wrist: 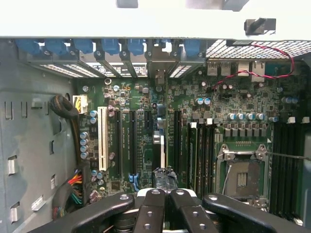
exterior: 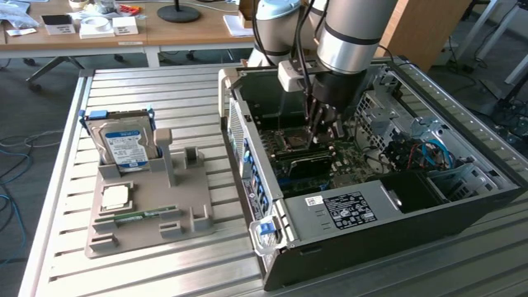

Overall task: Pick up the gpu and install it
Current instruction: 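Press down on the gpu until it lock into place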

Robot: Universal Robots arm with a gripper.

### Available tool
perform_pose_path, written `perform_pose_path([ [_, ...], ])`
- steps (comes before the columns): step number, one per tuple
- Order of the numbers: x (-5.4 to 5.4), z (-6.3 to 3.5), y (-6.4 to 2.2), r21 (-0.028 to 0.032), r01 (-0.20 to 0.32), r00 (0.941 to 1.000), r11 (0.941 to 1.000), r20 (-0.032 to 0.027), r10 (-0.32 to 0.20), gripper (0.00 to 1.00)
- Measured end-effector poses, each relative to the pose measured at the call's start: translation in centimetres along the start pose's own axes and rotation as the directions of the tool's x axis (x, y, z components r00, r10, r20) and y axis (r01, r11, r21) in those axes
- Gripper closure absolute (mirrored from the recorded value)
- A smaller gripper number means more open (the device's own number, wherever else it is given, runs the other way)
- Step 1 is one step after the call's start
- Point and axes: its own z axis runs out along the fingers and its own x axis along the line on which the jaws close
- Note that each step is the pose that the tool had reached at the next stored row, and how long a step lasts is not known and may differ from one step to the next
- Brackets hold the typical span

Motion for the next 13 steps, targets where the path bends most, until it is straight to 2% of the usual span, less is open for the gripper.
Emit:
perform_pose_path([
  [10, 0.0, 1.82, 0.02, 0.0000, 0.000, 1.0000, 1.0000, 0.0001, 0.000, 0.89],
  [13, -0.4, 2.14, 0.03, 0.0000, 0.000, 1.0000, 1.0000, -0.0001, 0.000, 0.89],
])
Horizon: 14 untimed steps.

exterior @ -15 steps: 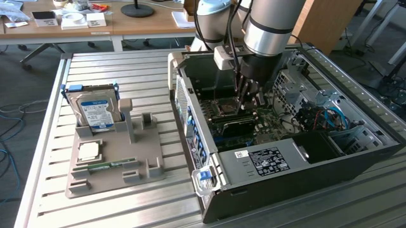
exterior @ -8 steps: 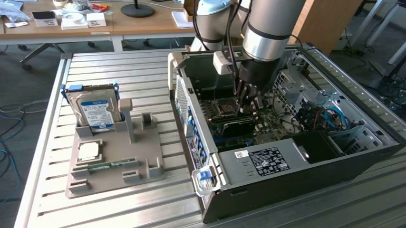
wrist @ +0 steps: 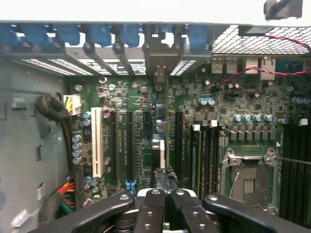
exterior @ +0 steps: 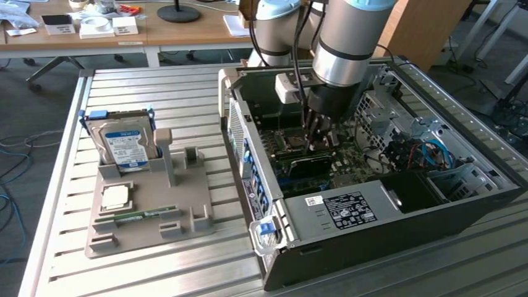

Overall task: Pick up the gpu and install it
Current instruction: 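Press down on the gpu until it lock into place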

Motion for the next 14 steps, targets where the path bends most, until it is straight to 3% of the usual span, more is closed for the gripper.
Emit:
perform_pose_path([
  [14, -0.27, 0.90, 0.61, -0.0002, 0.000, 1.0000, 1.0000, -0.0002, 0.000, 0.89],
])
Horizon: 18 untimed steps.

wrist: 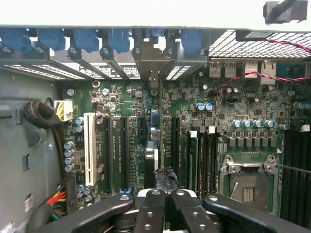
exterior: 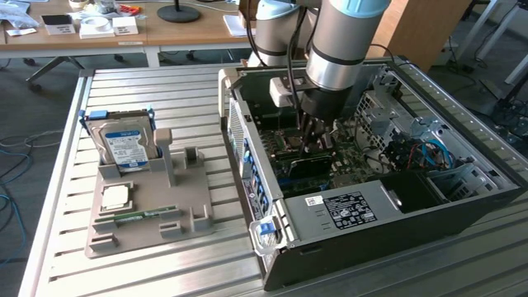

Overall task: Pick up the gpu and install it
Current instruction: 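Press down on the gpu until it lock into place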

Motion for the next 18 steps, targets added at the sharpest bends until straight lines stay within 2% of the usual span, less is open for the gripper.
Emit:
perform_pose_path([
  [4, 0.00, 0.44, 0.02, 0.0002, 0.000, 1.0000, 1.0000, 0.0005, 0.000, 0.89],
  [18, 0.02, 0.74, 0.20, 0.0003, 0.000, 1.0000, 1.0000, 0.0005, 0.000, 0.89],
])
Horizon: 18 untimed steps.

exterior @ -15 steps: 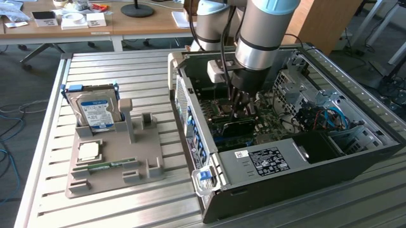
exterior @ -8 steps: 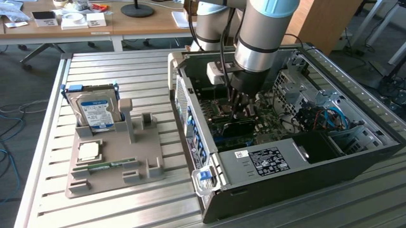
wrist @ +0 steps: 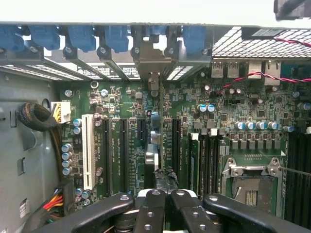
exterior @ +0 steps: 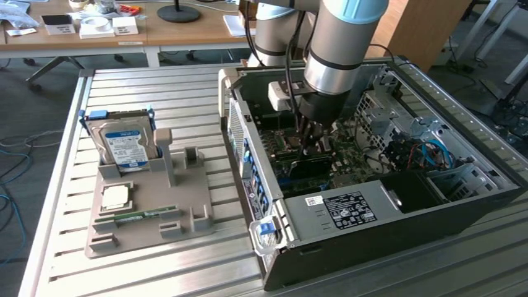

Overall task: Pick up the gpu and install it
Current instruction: 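Press down on the gpu until it lock into place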

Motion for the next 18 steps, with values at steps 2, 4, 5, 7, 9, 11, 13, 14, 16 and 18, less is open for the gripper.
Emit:
perform_pose_path([
  [2, 0.01, -0.01, 0.03, -0.0002, 0.000, 1.0000, 1.0000, -0.0001, 0.000, 0.89],
  [4, 0.01, -0.01, 0.05, -0.0001, 0.000, 1.0000, 1.0000, -0.0002, 0.000, 0.89],
  [5, 0.01, -0.01, 0.06, -0.0001, 0.000, 1.0000, 1.0000, -0.0002, 0.000, 0.89],
  [7, 0.01, -0.01, 0.06, -0.0002, 0.000, 1.0000, 1.0000, -0.0002, 0.000, 0.89],
  [9, 0.02, 0.06, 0.13, -0.0002, 0.000, 1.0000, 1.0000, -0.0007, 0.000, 0.89],
  [11, 0.02, 0.07, 0.14, -0.0005, 0.000, 1.0000, 1.0000, -0.0008, 0.000, 0.89],
  [13, 0.01, 0.09, 0.13, -0.0003, 0.000, 1.0000, 1.0000, -0.0004, 0.000, 0.89],
  [14, 0.01, 0.09, 0.13, -0.0002, 0.000, 1.0000, 1.0000, -0.0003, 0.000, 0.89],
  [16, 0.02, 0.11, 0.17, 0.0000, 0.000, 1.0000, 1.0000, -0.0003, 0.000, 0.89],
  [18, 0.02, 0.12, 0.19, -0.0003, 0.000, 1.0000, 1.0000, -0.0005, 0.000, 0.89],
])
